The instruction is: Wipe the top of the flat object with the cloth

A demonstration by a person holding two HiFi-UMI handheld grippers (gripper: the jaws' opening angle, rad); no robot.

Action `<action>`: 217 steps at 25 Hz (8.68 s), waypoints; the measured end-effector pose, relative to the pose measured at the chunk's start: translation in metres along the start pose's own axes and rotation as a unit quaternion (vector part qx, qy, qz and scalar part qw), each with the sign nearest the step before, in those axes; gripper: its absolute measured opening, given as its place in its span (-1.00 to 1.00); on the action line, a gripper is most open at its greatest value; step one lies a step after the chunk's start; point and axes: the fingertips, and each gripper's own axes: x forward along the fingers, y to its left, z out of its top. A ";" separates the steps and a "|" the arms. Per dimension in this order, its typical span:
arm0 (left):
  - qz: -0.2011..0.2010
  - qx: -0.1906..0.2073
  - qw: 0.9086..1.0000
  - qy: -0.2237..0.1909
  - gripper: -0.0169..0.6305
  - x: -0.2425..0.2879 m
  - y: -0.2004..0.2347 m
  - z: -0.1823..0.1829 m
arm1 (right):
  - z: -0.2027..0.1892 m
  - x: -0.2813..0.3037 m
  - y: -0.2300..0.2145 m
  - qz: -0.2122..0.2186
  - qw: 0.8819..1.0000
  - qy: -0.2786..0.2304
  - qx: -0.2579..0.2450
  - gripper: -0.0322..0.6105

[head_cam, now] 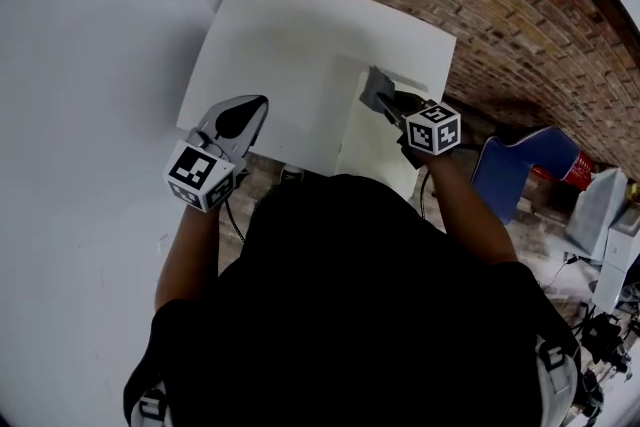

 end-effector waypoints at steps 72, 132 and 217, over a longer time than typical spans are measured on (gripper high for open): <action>-0.052 -0.018 0.997 0.061 -0.95 0.018 -0.012 -0.033 | -0.120 0.035 -0.108 -0.108 0.964 0.058 0.236 -0.87; -0.125 -0.007 0.989 0.079 -0.94 0.063 -0.056 -0.043 | -0.136 -0.102 -0.164 -0.206 0.954 0.020 0.216 -0.87; -0.204 -0.006 0.972 0.119 -0.94 0.054 -0.068 -0.063 | -0.212 -0.040 -0.058 -0.166 0.939 0.057 0.295 -0.87</action>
